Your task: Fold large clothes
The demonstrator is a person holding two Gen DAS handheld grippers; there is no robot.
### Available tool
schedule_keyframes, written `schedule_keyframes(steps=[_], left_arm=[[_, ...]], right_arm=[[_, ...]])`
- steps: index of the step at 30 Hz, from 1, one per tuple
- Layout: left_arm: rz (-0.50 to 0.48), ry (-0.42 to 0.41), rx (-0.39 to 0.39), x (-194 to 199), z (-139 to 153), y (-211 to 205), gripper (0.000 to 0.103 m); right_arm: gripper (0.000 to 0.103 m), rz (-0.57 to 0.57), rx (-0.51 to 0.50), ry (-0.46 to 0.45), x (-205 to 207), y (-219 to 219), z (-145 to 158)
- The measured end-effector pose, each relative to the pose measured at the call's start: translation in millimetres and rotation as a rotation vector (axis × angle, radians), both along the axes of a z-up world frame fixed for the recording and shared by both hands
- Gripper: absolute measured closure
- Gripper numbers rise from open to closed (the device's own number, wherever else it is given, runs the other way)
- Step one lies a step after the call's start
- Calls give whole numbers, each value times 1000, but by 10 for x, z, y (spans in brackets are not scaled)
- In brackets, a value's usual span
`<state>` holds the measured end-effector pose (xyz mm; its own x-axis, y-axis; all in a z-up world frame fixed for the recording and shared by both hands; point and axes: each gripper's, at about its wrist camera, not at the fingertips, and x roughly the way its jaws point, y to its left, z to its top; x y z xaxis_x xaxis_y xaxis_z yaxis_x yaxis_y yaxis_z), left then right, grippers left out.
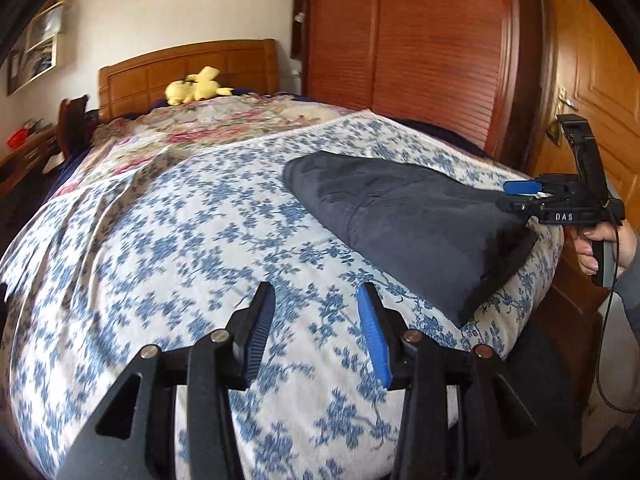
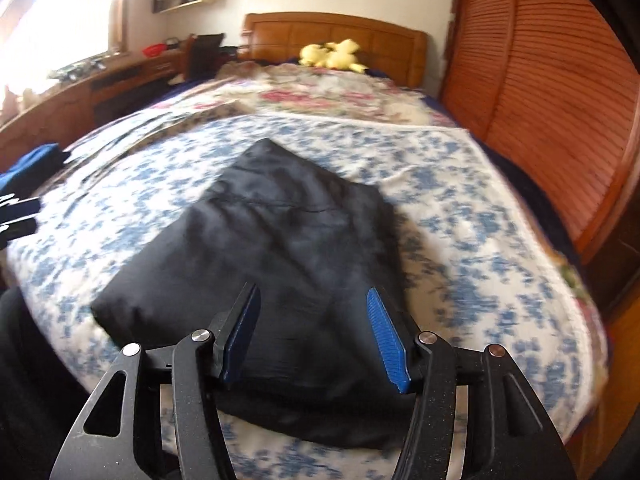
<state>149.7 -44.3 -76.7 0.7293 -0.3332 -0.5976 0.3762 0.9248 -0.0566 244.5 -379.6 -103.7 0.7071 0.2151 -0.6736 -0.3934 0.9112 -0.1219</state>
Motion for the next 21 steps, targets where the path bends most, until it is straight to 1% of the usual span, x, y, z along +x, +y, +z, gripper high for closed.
schedule_keyframes(steps=[2, 4, 5, 7, 10, 13, 15, 17, 19, 21], left_arm=[[-19, 1, 15, 104, -13, -89, 61], [-42, 5, 20, 239, -31, -183, 61], [-51, 6, 18, 302, -38, -224, 61], [-81, 11, 17, 459, -67, -313, 61], [-115, 13, 44, 696, -106, -449, 61], [-147, 17, 54, 938, -136, -563, 61], [-159, 19, 59, 1076, -151, -623, 61], [-166, 18, 66, 1241, -160, -686, 61], [-172, 28, 68, 1434, -180, -759, 61], [-181, 38, 71, 1642, -190, -836, 61]], right_arm=[[46, -1, -22, 20, 14, 57, -94], [46, -70, -93, 26, 64, 38, -207], [46, -88, -98, 26, 74, 5, -230], [46, -115, -80, 47, 104, -115, -292], [46, -136, -42, 76, 95, -268, -365], [46, -171, -47, 83, 70, -353, -447], [45, -179, -28, 90, 58, -409, -499], [43, -182, 2, 98, 43, -450, -537], [39, -187, 26, 101, 47, -494, -579], [36, -193, 57, 111, 60, -536, -619]])
